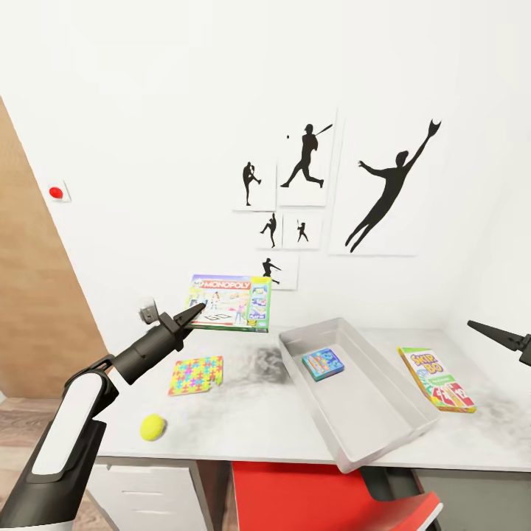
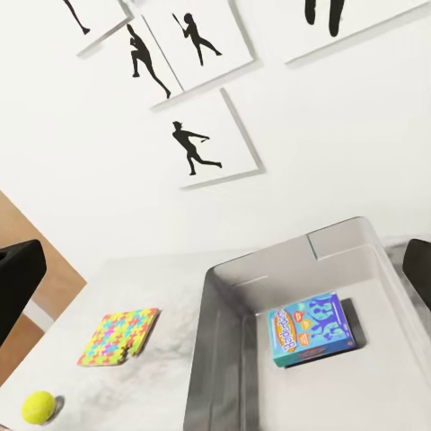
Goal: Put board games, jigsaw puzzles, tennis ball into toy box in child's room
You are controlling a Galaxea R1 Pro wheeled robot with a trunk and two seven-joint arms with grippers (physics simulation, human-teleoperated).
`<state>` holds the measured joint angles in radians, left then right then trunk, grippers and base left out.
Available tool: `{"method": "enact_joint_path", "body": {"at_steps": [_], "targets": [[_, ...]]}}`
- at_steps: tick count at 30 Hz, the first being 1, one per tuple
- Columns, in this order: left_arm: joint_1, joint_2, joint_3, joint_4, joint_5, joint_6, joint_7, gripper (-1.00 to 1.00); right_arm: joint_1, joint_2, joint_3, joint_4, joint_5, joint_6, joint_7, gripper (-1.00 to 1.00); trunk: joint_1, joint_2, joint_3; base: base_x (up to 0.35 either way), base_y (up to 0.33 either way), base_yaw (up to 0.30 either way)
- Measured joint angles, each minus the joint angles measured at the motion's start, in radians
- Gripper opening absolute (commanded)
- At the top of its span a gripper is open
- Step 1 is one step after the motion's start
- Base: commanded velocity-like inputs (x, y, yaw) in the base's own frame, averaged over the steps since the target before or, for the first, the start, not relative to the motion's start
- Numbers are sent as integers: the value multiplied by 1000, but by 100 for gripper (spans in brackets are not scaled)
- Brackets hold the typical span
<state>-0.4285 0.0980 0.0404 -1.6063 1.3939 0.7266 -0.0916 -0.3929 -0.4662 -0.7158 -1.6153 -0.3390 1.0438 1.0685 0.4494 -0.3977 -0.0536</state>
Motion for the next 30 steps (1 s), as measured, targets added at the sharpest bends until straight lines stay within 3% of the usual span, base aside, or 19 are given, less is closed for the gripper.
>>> {"method": "enact_joint_path", "body": {"at_steps": [8, 12, 15, 20, 30], "targets": [[-1, -10, -12, 1, -8, -1, 4, -100, 1, 1, 9, 0, -1, 0, 0, 100, 0, 0, 0, 0, 0, 0], [-3, -15, -46, 4, -13, -4, 8, -100, 1, 4, 50, 0, -1, 0, 0, 100, 0, 0, 0, 0, 0, 0], [-6, -17, -93, 7, -17, -12, 11, -100, 1, 6, 115, 0, -1, 0, 0, 100, 0, 0, 0, 0, 0, 0], [-9, -18, -131, 9, -20, -28, 14, -100, 1, 8, 176, 1, 0, 0, -1, 100, 0, 0, 0, 0, 0, 0], [-12, -28, -156, 13, -24, -51, 19, -100, 1, 8, 211, 0, 0, 0, 0, 100, 0, 0, 0, 0, 0, 0]]}}
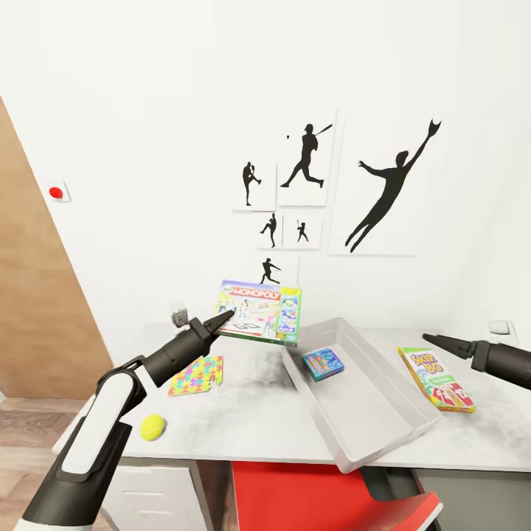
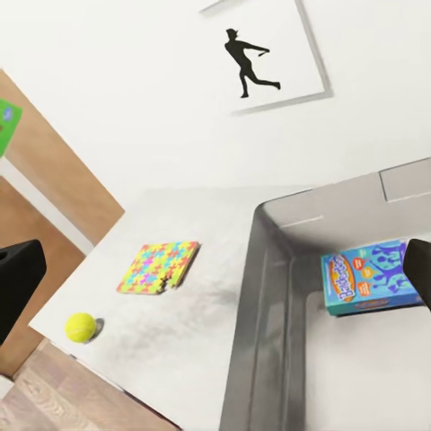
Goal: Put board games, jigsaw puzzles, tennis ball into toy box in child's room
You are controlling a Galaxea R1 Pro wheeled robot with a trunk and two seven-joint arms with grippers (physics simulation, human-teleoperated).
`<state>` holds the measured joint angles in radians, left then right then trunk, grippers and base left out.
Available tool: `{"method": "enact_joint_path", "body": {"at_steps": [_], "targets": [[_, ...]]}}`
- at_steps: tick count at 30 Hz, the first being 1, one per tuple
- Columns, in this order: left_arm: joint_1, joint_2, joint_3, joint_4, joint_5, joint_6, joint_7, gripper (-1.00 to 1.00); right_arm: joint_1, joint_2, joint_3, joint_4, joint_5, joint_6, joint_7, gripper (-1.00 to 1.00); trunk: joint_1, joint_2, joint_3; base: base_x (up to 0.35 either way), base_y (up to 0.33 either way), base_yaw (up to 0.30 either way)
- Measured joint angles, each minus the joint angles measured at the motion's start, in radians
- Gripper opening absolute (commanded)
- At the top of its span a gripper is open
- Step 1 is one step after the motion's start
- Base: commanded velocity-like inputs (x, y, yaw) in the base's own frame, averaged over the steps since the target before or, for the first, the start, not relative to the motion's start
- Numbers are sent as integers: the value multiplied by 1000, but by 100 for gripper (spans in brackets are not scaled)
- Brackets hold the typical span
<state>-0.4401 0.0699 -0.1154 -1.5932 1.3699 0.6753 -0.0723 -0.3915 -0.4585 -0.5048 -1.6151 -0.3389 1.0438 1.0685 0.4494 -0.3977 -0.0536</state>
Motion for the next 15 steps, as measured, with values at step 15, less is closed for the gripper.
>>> {"method": "enact_joint_path", "body": {"at_steps": [15], "targets": [[-7, -81, -111, 33, -100, -29, -4, -100, -2, 11, 69, 2, -12, 0, 27, 100, 0, 0, 0, 0, 0, 0]]}}
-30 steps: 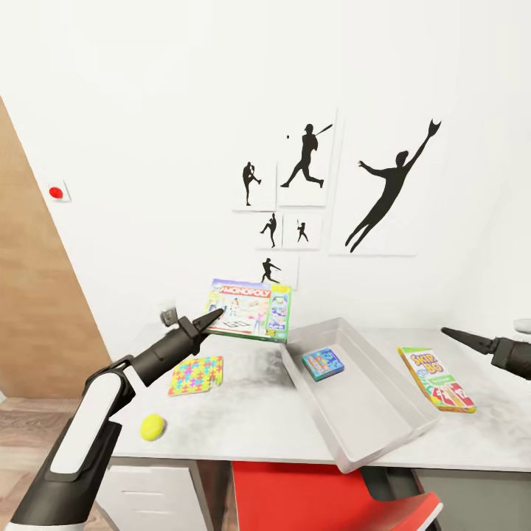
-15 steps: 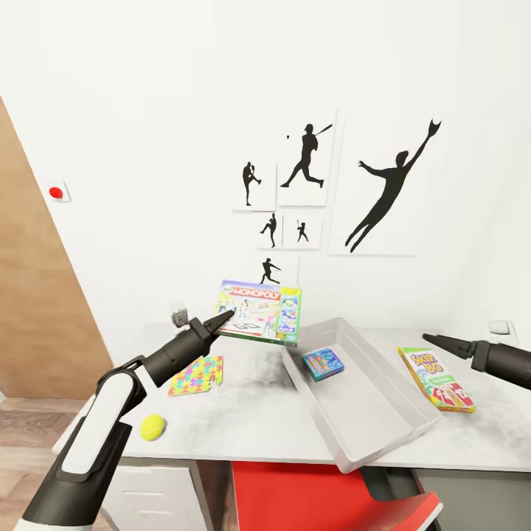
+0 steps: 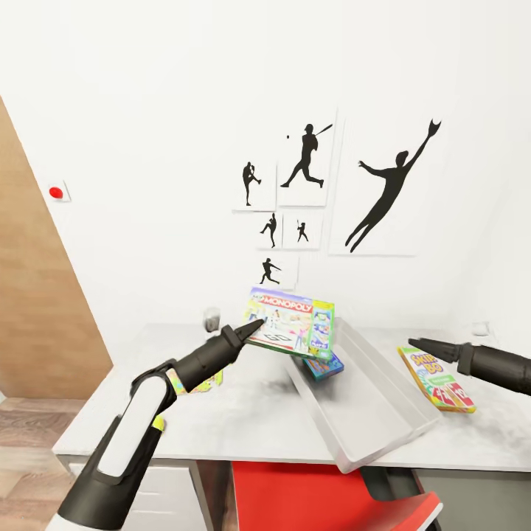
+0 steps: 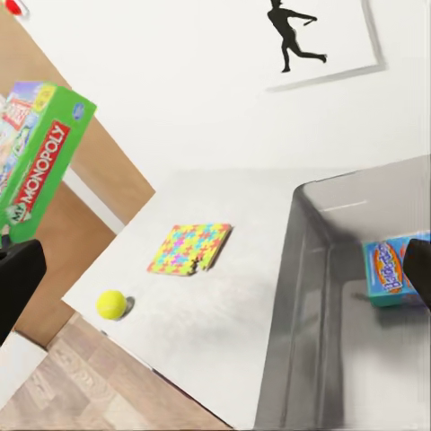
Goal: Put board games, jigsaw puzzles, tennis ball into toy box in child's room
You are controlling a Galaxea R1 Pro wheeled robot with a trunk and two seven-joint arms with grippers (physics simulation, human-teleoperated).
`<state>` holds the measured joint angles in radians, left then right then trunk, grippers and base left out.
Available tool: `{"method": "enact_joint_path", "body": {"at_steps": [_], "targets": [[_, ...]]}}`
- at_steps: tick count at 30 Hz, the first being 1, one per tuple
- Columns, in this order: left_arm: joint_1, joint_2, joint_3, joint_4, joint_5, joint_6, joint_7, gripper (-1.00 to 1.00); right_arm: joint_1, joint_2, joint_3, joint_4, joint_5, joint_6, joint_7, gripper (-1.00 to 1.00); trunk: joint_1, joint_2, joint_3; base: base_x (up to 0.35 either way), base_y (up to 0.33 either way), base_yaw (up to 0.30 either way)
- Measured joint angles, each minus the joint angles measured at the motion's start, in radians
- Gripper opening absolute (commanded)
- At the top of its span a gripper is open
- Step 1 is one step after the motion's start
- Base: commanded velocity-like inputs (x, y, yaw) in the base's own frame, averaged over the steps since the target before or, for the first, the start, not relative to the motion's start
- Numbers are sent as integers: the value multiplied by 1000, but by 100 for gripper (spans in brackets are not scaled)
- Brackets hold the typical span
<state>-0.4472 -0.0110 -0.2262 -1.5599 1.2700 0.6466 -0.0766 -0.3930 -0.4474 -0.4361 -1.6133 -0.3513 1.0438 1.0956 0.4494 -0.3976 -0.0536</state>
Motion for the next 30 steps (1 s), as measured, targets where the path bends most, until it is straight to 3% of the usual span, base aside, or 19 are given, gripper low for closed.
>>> {"method": "enact_joint_path", "body": {"at_steps": [2, 3, 6, 11, 16, 30], "targets": [[0, -25, -18, 3, -57, -16, -4, -100, -1, 8, 37, 0, -5, 0, 4, 100, 0, 0, 0, 0, 0, 0], [0, -25, -18, 3, -57, -16, -4, -100, -1, 8, 38, 0, -5, 0, 4, 100, 0, 0, 0, 0, 0, 0], [0, -50, -48, 5, -114, -32, -8, -100, -2, 19, 87, 1, -28, 0, 7, 100, 0, 0, 0, 0, 0, 0], [0, -66, -83, 6, -155, -54, -11, -100, -8, 43, 139, 3, -64, 0, 9, 100, 0, 0, 0, 0, 0, 0], [2, -69, -96, 7, -171, -78, -12, -100, -12, 61, 165, 5, -81, 0, 9, 100, 0, 0, 0, 0, 0, 0], [10, -71, -138, 7, -189, -159, -14, -100, -19, 72, 182, 28, -93, 0, 9, 100, 0, 0, 0, 0, 0, 0]]}}
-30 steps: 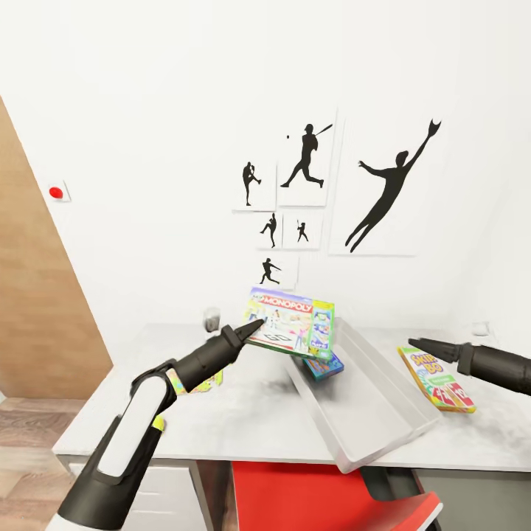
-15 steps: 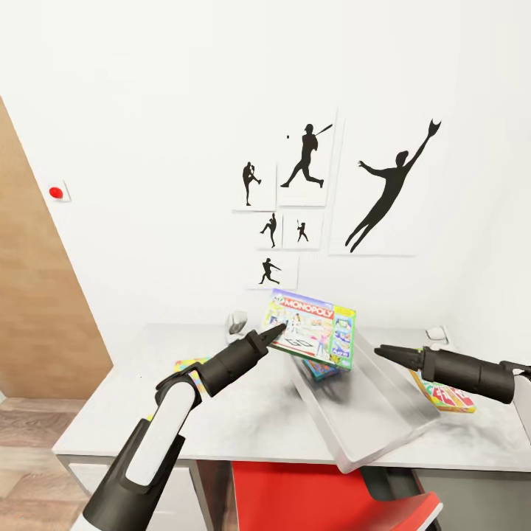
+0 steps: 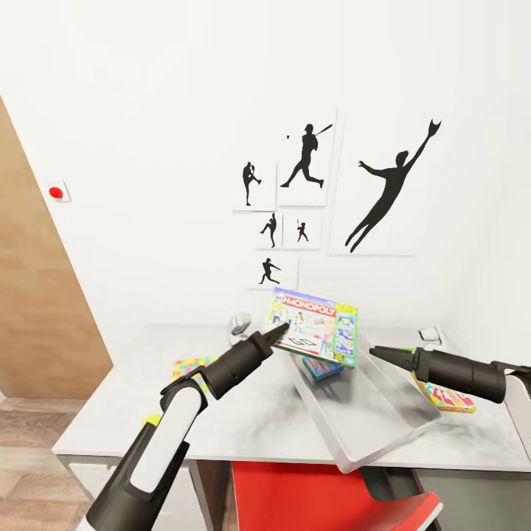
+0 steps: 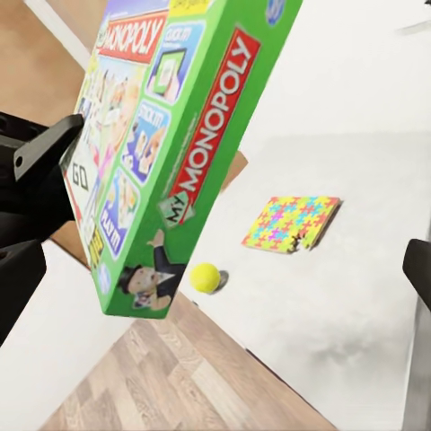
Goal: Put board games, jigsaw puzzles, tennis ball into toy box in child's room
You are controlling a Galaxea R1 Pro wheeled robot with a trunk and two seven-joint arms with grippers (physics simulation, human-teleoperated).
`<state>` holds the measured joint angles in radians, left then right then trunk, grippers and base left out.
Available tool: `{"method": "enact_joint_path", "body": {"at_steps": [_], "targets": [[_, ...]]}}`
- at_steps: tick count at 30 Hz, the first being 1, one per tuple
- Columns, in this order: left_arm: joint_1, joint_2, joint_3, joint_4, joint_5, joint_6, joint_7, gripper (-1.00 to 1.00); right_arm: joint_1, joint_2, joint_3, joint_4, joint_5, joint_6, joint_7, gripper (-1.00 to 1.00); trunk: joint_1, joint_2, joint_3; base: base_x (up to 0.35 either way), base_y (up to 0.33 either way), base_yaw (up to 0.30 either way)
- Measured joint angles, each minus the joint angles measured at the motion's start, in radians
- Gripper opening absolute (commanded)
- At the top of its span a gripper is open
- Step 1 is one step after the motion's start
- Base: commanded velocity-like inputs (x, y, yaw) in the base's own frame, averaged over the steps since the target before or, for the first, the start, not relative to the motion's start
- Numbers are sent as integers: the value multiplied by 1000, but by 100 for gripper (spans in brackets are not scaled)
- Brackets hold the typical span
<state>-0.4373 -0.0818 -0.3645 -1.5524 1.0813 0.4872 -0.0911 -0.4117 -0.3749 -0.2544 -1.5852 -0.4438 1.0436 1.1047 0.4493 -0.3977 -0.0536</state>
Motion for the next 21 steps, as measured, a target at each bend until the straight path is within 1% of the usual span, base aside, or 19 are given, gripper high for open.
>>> {"method": "enact_joint_path", "body": {"at_steps": [6, 21], "targets": [[2, 3, -15, 0, -1, -18, 0, -100, -2, 1, 1, 13, -1, 0, 0, 100, 0, 0, 0, 0, 0, 0], [2, 4, -21, 0, -2, -27, 0, -100, -3, 1, -2, 20, -3, 0, 0, 100, 0, 0, 0, 0, 0, 0]]}}
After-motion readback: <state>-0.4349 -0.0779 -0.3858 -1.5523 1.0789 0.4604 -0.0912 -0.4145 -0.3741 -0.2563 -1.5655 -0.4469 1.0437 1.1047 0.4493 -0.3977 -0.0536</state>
